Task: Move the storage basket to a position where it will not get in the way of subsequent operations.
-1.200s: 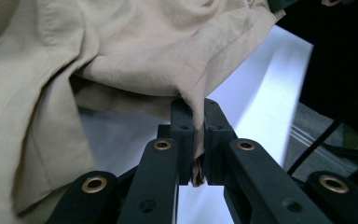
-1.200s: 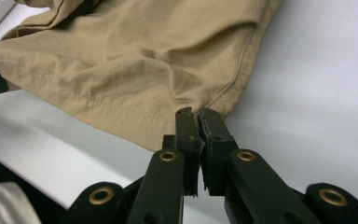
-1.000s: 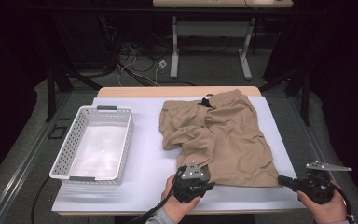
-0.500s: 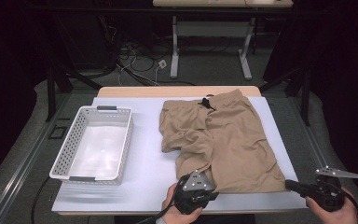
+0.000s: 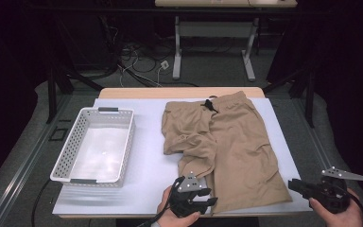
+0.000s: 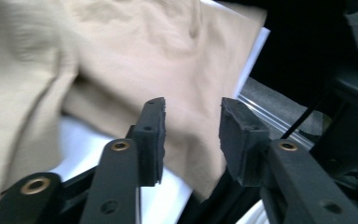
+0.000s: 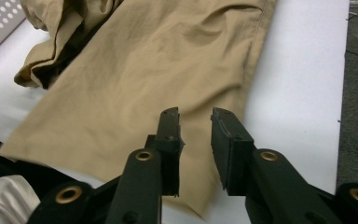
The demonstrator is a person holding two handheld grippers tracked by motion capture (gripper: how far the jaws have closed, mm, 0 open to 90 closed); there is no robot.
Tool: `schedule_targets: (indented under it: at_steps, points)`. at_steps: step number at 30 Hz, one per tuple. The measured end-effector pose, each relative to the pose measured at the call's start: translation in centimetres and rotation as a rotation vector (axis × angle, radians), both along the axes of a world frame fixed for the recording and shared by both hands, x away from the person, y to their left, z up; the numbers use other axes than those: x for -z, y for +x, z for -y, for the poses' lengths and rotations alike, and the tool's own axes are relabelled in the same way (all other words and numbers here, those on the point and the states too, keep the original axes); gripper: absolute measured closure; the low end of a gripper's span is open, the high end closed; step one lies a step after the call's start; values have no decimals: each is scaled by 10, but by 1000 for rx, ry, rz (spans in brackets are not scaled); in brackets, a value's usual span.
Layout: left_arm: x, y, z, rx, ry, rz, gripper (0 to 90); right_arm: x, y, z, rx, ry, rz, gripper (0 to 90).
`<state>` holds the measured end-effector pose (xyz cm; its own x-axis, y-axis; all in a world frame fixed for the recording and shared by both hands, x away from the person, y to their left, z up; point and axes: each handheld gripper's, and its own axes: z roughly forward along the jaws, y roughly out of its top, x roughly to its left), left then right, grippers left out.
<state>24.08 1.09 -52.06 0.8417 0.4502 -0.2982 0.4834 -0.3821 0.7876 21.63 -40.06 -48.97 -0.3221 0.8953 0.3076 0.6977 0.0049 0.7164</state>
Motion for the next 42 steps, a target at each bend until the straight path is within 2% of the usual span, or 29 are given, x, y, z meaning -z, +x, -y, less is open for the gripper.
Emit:
schedule_targets:
  at_steps: [6,11,15,16,19,20,21,23,24,27,29,30,33,35,38,40,42]
  points:
    - [0,10,-12,-55,-16,-11,546,0,10,-13,-13,-27,31,686]
    - [0,16,-21,-79,-8,0,533,-1,20,-28,-41,-40,35,659]
    - [-1,21,-31,-117,-13,-3,517,1,28,-42,-59,-55,36,647]
    - [-1,23,-34,-126,-9,8,512,2,30,-45,-64,-62,38,646]
    - [-2,26,-42,-146,-11,4,483,5,36,-57,-100,-77,42,631]
    - [-2,27,-44,-153,-7,21,473,6,38,-61,-111,-85,50,629]
    - [-3,27,-46,-168,-13,9,468,5,39,-66,-114,-80,42,627]
    - [-3,29,-51,-177,-7,19,458,6,42,-72,-129,-89,55,619]
    - [-3,29,-53,-193,-15,8,453,6,44,-76,-138,-90,57,617]
    - [-2,31,-58,-212,-15,13,442,6,49,-89,-159,-91,67,608]
    - [-1,32,-62,-211,-5,20,430,7,52,-99,-181,-92,75,591]
    - [-1,32,-63,-222,-10,11,427,8,53,-104,-190,-108,86,591]
    - [0,34,-68,-234,-5,25,418,10,58,-119,-218,-118,85,586]
    - [1,35,-72,-243,-12,19,410,12,60,-127,-235,-117,86,584]
    - [2,37,-75,-258,4,31,401,16,64,-140,-255,-117,90,578]
    - [4,38,-76,-261,-1,35,395,19,66,-147,-279,-122,110,562]
    - [7,39,-75,-257,5,21,384,21,69,-154,-286,-119,121,539]
